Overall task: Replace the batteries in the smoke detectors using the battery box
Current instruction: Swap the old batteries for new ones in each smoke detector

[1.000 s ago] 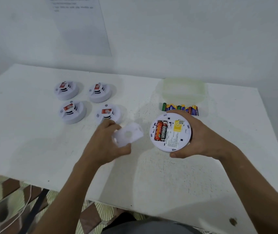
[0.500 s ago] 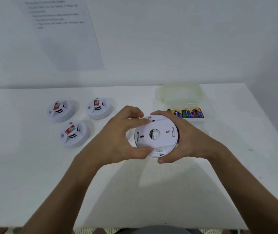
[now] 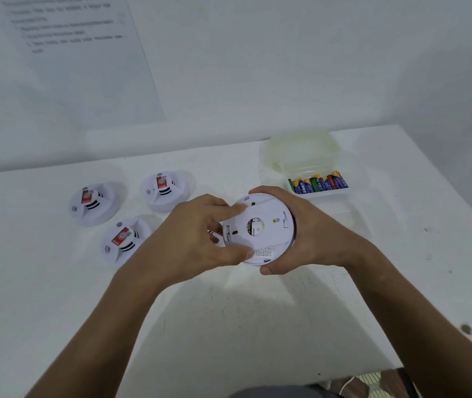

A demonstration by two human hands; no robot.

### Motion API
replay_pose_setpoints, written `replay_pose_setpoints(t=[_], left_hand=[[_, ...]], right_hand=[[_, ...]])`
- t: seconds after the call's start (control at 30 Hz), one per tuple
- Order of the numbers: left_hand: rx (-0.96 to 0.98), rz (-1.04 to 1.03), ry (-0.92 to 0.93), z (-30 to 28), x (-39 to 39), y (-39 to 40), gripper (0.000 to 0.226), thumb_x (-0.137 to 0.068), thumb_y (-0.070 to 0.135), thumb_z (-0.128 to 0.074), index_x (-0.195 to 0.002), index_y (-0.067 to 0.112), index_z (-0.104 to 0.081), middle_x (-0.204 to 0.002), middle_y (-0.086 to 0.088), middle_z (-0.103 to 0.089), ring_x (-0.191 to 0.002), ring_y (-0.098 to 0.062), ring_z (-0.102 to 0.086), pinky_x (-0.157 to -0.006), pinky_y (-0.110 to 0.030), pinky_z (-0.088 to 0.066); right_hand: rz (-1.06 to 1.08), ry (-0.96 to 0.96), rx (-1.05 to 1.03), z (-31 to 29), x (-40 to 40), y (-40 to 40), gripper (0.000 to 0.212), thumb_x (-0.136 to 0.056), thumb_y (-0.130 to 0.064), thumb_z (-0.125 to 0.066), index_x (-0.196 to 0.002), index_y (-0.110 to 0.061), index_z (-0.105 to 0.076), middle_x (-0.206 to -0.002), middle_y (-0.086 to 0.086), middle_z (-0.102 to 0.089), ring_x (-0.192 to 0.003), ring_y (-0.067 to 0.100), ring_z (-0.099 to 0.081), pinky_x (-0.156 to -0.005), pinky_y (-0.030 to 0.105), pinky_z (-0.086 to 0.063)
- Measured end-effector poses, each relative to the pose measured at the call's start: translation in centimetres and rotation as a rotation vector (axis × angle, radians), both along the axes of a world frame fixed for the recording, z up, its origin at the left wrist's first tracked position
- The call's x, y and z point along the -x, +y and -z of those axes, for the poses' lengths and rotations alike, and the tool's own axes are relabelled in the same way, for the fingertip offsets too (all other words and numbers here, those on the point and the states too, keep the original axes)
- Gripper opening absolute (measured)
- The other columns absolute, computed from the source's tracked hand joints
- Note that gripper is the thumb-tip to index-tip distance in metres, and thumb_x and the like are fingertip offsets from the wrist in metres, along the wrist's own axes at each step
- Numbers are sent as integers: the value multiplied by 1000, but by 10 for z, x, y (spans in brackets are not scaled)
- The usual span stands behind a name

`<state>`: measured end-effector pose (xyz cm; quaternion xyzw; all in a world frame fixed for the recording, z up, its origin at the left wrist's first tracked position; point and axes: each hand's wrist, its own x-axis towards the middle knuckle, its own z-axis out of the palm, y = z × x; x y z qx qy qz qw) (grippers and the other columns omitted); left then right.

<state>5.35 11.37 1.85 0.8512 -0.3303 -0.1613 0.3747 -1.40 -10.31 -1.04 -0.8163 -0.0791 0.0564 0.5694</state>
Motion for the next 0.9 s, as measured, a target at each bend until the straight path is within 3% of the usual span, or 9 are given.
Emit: replay_pose_setpoints(t=[0.13,0.27,0.37,0.43,0.53,0.67,0.8,0.9], left_hand=[[66,43,167,3,-3,9,75,-66,42,-81,-135,27,-56,-117,14,-65,-101,-7,-67,-86,-33,-57],[63,96,156,2,-7,15,69,-69,20,-82,-134,24,-57,-108,6,-67,-90,-15,-69,-79,-38,-58],[73,112,98,3,-5,17,74,-60,34,-74,-133,28,-58,-96,0,-63,-78,-28,-67,-71,-43,-57],[86,116,85,3,-4,20,75,-59,36,-72,-132,25,-59,-91,2,-64,-75,-20,-68,-71,-40,-59],[111,102,47,2,-3,25,65,-62,23,-75,-126,23,-64,-94,12,-70,-79,-8,-70,-75,-29,-59],[216,23,140,7,-2,27,59,-71,11,-74,-122,37,-58,-106,14,-71,-88,-15,-70,-76,-25,-59],[439,-139,417,14,3,25,62,-84,-9,-64,-129,31,-52,-109,8,-72,-93,-22,-70,-71,-31,-60],[471,-200,421,18,5,21,57,-86,-9,-60,-132,25,-52,-102,6,-75,-88,-20,-70,-68,-27,-58]], right_hand=[[8,22,-34,1,-2,9,96,-54,-6,-91,-138,-16,-46,-129,-6,-58,-121,15,-57,-92,27,-54],[-14,43,-19,0,-5,14,97,-54,-5,-91,-139,-16,-47,-131,-2,-57,-124,21,-56,-97,37,-54],[-42,63,-36,-2,-5,12,97,-53,-3,-91,-139,-15,-47,-132,0,-57,-124,21,-56,-97,35,-54],[-52,73,-54,-2,-4,10,97,-53,-5,-91,-140,-15,-47,-133,0,-58,-125,21,-55,-98,32,-53],[-57,83,-91,-1,-1,11,97,-54,-1,-89,-140,-14,-46,-134,1,-57,-127,20,-54,-98,30,-51],[-24,28,-101,0,0,17,98,-55,-1,-89,-141,-15,-44,-135,-1,-55,-129,17,-52,-98,28,-51],[84,-92,18,4,0,20,99,-53,-14,-91,-137,-29,-41,-135,-4,-47,-128,7,-47,-99,19,-46],[107,-133,232,11,0,20,99,-50,-30,-91,-133,-36,-36,-132,-4,-37,-127,12,-41,-96,23,-50]])
